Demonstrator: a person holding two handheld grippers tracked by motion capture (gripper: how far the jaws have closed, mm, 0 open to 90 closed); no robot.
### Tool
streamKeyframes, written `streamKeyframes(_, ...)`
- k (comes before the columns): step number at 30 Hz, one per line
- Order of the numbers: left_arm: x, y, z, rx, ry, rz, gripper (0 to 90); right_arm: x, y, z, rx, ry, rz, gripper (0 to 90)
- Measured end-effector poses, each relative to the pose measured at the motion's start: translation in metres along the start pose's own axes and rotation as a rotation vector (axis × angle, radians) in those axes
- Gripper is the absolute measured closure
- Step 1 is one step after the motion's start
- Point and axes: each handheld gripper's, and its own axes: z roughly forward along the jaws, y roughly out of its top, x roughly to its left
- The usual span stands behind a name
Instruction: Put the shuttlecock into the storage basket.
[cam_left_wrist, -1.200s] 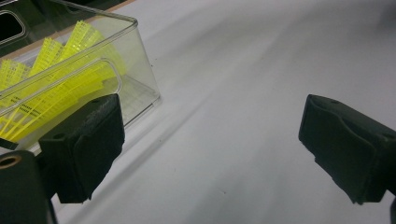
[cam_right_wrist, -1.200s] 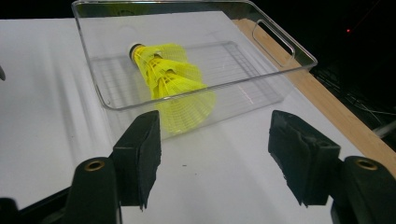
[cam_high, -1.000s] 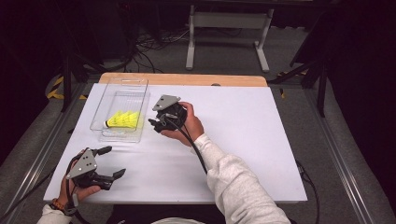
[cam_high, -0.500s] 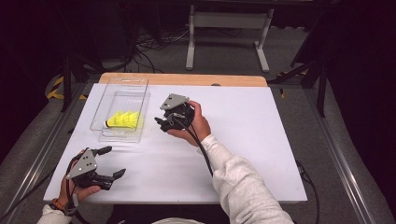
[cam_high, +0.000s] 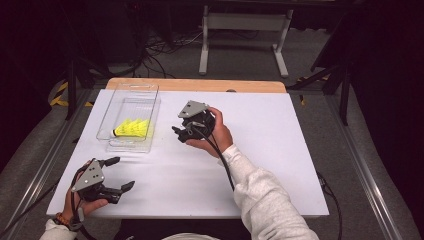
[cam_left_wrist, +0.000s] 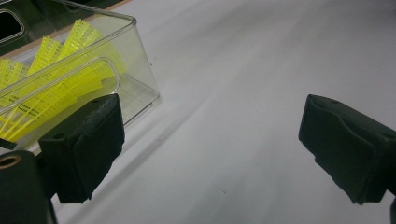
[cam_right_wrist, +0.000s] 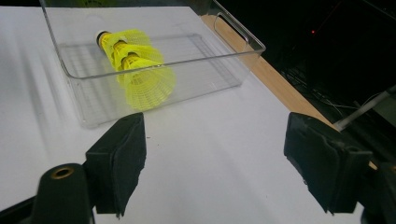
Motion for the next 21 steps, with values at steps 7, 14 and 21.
streamKeyframes(7, 0.0, 0.0, 0.0, 0.004, -0.001, 0.003, 7.9, -0.004, -0.005, -0.006, -0.004, -0.026, 0.007, 18.5)
streamKeyframes(14, 0.0, 0.0, 0.0, 0.006, -0.002, 0.0, 7.9, -0.006, -0.011, -0.011, -0.001, -0.039, 0.012, 16.1)
streamKeyframes(21, 0.001, 0.0, 0.0, 0.006, 0.002, -0.001, 7.8, -0.01, -0.016, -0.017, 0.007, -0.074, 0.005, 12.2)
